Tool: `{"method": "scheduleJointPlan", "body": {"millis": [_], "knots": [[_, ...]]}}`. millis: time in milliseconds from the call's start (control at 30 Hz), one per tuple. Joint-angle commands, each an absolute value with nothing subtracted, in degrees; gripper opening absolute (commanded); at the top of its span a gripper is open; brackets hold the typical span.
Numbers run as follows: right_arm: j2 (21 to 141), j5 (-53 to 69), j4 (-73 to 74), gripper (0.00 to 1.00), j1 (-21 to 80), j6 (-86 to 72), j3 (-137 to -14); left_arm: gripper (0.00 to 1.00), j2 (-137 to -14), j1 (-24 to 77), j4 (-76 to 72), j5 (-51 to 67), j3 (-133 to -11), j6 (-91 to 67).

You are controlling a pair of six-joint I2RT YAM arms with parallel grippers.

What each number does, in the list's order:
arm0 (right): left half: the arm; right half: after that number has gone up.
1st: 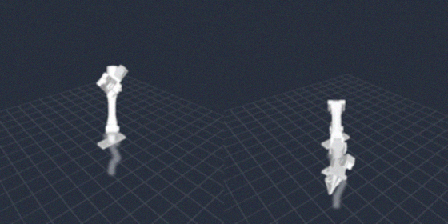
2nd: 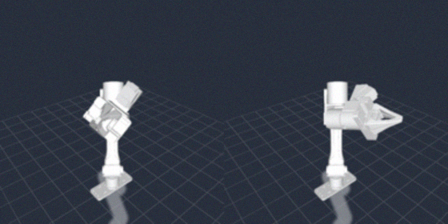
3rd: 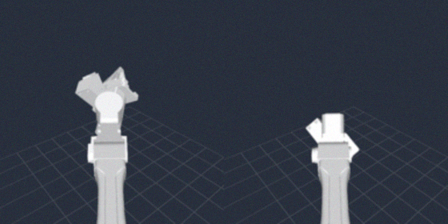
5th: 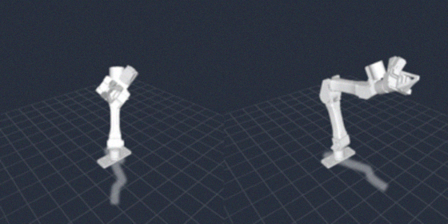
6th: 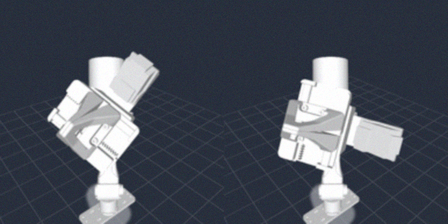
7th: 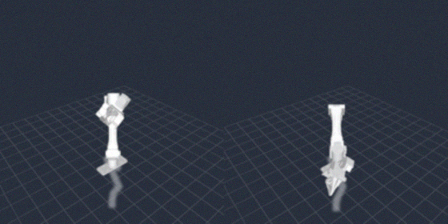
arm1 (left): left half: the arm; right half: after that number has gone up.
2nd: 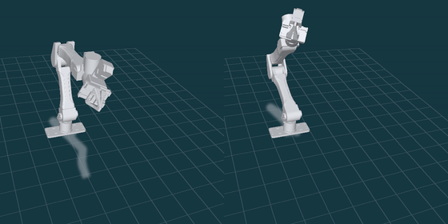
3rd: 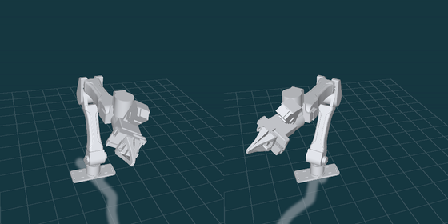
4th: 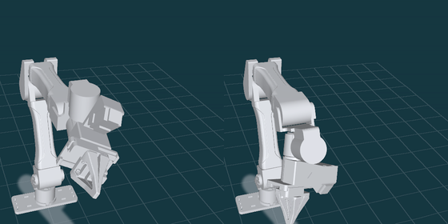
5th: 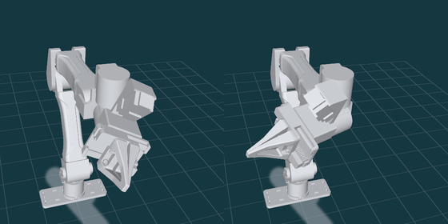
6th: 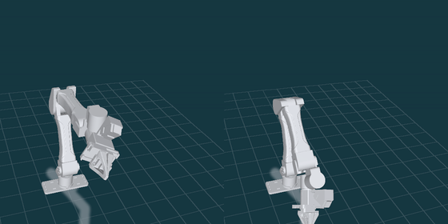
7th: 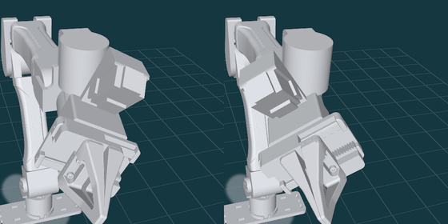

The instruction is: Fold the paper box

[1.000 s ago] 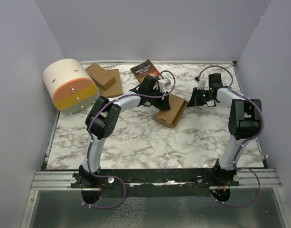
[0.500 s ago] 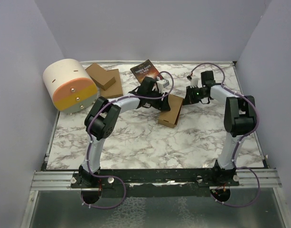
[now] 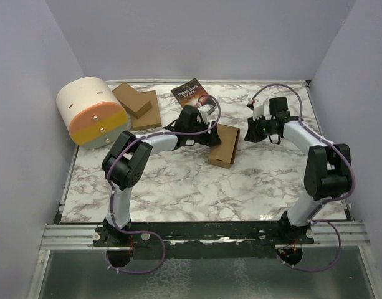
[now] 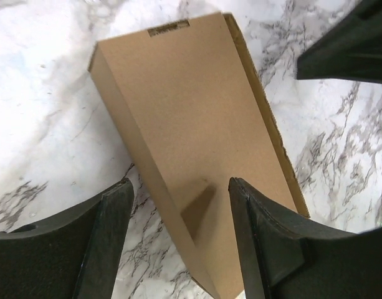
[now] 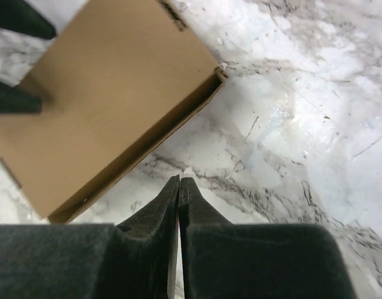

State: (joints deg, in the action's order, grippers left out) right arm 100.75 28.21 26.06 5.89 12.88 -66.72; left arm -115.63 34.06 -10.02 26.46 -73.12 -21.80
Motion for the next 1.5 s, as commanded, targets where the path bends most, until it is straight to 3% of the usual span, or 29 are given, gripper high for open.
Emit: {"method": "scheduleJointPlan", "body": {"millis": [0, 167, 300, 367, 467, 533, 633, 733, 1200, 1467], "knots": [[92.1, 37.3, 26.6, 0.06, 4.8, 21.6, -63.7, 0.66, -108.9, 33.4, -15.6, 20.0, -71.2, -24.4], [81.9, 50.1, 23.7, 0.11, 4.8, 28.5, -57.2, 0.66, -101.5, 33.4, -19.2, 17.0, -65.2, -22.0], [75.2, 60.6, 21.3, 0.31, 4.8, 45.6, -49.0, 0.65, -92.6, 33.4, -31.6, 18.0, -52.5, -19.3], [74.8, 64.4, 27.0, 0.32, 5.4, 60.0, -46.4, 0.65, -89.1, 33.2, -38.6, 20.1, -45.2, -19.8], [75.7, 64.1, 31.5, 0.34, 6.8, 66.8, -45.9, 0.65, -87.2, 32.5, -44.0, 22.9, -38.6, -25.7], [76.0, 61.5, 33.9, 0.33, 6.9, 72.5, -45.4, 0.65, -88.3, 32.1, -44.7, 25.5, -37.3, -30.9], [77.3, 56.1, 34.3, 0.22, 6.9, 74.8, -44.9, 0.64, -92.2, 32.0, -47.9, 28.6, -36.6, -38.1], [80.1, 55.0, 33.8, 0.18, 7.0, 73.3, -44.6, 0.63, -96.0, 32.6, -55.9, 28.9, -35.1, -43.3], [87.0, 46.3, 25.0, 0.16, 12.3, 61.8, -43.8, 0.58, -105.4, 36.6, -52.5, 25.1, -40.1, -41.1], [89.7, 43.4, 22.3, 0.07, 15.9, 55.7, -45.7, 0.45, -108.8, 38.6, -47.0, 24.7, -43.9, -37.7]]}}
